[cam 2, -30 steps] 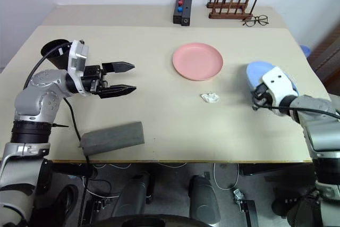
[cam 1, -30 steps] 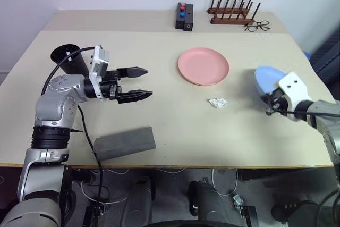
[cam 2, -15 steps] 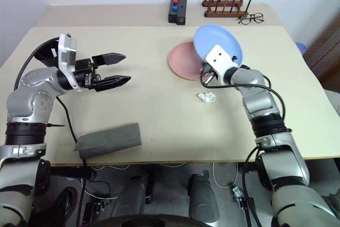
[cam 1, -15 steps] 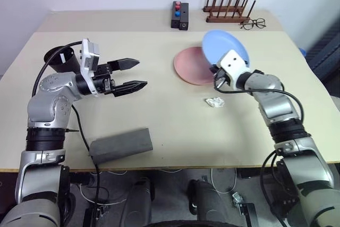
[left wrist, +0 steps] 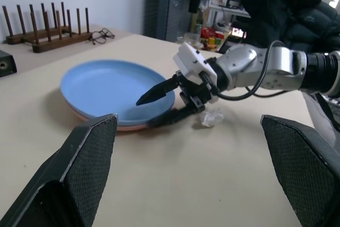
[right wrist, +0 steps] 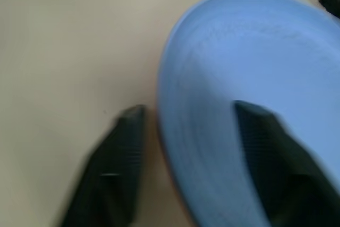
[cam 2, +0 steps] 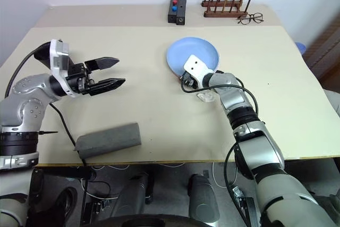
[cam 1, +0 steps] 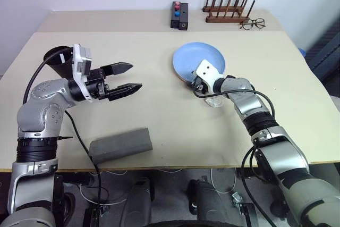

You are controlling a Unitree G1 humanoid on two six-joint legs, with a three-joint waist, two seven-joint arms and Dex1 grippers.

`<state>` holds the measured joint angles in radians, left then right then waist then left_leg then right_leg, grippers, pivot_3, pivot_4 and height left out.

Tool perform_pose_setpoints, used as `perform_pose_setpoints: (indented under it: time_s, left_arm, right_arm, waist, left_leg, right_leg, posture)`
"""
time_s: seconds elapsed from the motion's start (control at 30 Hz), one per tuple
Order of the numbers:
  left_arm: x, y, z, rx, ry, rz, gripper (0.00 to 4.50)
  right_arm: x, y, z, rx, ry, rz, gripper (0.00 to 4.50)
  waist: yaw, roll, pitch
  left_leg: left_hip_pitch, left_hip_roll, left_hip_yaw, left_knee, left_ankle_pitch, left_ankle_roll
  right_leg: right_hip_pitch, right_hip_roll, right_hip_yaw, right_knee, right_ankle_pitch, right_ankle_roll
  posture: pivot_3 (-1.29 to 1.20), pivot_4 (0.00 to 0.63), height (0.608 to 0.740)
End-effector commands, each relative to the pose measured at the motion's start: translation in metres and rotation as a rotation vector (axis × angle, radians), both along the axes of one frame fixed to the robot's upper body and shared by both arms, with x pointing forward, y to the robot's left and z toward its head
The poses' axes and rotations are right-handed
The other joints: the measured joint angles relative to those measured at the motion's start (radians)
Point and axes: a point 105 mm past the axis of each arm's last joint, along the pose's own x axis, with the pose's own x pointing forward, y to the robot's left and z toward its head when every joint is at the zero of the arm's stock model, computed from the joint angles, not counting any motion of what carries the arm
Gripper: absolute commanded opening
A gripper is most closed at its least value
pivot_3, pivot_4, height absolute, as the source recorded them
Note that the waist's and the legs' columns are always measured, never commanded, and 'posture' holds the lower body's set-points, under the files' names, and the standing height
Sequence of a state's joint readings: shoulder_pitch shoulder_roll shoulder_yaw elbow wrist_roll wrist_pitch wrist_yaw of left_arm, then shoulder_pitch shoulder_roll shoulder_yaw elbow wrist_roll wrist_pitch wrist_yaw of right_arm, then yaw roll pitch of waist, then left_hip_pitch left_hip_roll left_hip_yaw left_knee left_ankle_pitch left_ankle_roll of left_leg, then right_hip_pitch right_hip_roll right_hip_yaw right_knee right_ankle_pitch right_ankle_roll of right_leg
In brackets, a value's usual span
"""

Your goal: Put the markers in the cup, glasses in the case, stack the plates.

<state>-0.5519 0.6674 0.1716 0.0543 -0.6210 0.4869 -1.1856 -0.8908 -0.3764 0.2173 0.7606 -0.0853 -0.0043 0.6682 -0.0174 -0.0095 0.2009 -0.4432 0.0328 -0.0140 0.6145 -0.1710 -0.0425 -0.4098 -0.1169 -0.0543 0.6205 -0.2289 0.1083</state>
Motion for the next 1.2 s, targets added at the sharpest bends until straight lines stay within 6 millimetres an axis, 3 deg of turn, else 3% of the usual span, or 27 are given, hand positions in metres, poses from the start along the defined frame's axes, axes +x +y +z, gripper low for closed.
perform_pose_setpoints:
  time_s: [0.03,0.17,0.23,0.3,0.5,0.73,1.0,1.1,1.2]
  left_arm:
    - [-0.004,0.000,0.013,0.002,-0.049,-0.005,4.50]
    - [-0.004,-0.002,0.012,0.011,-0.043,-0.019,4.50]
    - [-0.005,-0.002,0.009,0.023,-0.033,-0.027,4.50]
    - [-0.006,-0.002,0.005,0.038,-0.018,-0.039,4.50]
    - [-0.003,-0.010,0.003,0.047,-0.001,-0.083,4.50]
    - [0.002,-0.017,0.003,0.060,-0.007,-0.110,4.50]
    - [-0.005,-0.013,0.015,0.023,0.007,-0.115,4.50]
    - [-0.014,-0.012,0.013,0.049,0.009,-0.124,4.50]
    - [-0.029,-0.016,0.006,0.075,0.035,-0.177,4.50]
  right_arm:
    - [0.001,-0.004,0.046,0.119,-0.121,0.012,3.88]
    - [-0.007,-0.037,0.073,0.341,-0.091,-0.060,3.88]
    - [-0.017,-0.048,0.078,0.460,-0.004,-0.069,3.88]
    - [-0.030,-0.057,0.076,0.465,0.028,-0.069,3.88]
    - [-0.078,-0.067,0.029,0.298,0.255,-0.075,3.88]
    - [-0.087,-0.069,0.014,0.254,0.328,-0.138,3.88]
    - [-0.080,-0.070,-0.007,0.224,0.367,-0.180,3.88]
    - [-0.081,-0.074,-0.015,0.188,0.394,-0.181,3.06]
    - [-0.082,-0.077,-0.020,0.157,0.407,-0.183,1.55]
  waist:
    - [-0.001,0.000,0.000]
    - [0.005,0.000,0.000]
    - [0.008,0.000,0.000]
    - [0.008,0.000,0.000]
    - [0.005,0.000,0.000]
    - [0.004,0.000,0.000]
    - [0.007,0.000,0.000]
    - [0.006,0.000,0.000]
    - [0.004,0.000,0.000]
  left_leg:
    - [0.000,0.000,0.000,0.000,0.000,0.000]
    - [0.000,0.000,0.000,-0.001,0.000,0.000]
    - [0.000,0.000,0.000,-0.001,0.000,0.000]
    - [0.000,0.000,0.000,0.000,0.000,0.000]
    - [0.000,0.000,0.000,-0.001,0.000,0.000]
    - [0.000,0.000,0.001,0.000,0.000,0.000]
    - [-0.001,0.000,0.001,0.000,0.000,0.000]
    - [-0.001,0.000,0.001,0.000,0.000,0.000]
    - [-0.001,0.000,0.001,-0.001,0.000,0.000]
  right_leg:
    - [0.000,0.000,0.000,0.000,0.000,0.000]
    - [0.000,0.000,0.000,0.000,0.000,0.001]
    - [0.000,0.000,0.000,0.000,0.000,0.001]
    - [0.001,0.000,0.000,-0.001,0.000,0.000]
    - [0.000,0.000,0.000,0.000,-0.002,-0.003]
    - [-0.001,0.000,0.001,-0.001,-0.001,-0.004]
    - [-0.001,0.000,0.000,-0.003,-0.001,-0.004]
    - [-0.001,0.000,0.000,-0.003,-0.001,-0.004]
    - [-0.001,0.000,0.000,-0.003,-0.001,-0.004]
  posture:
    - [0.00,0.150,0.740]
    - [0.00,0.150,0.740]
    - [0.00,0.150,0.740]
    - [0.00,0.150,0.740]
    - [0.00,0.150,0.740]
    - [0.00,0.150,0.740]
    - [0.00,0.150,0.740]
    - [0.00,0.150,0.740]
    - [0.00,0.150,0.740]
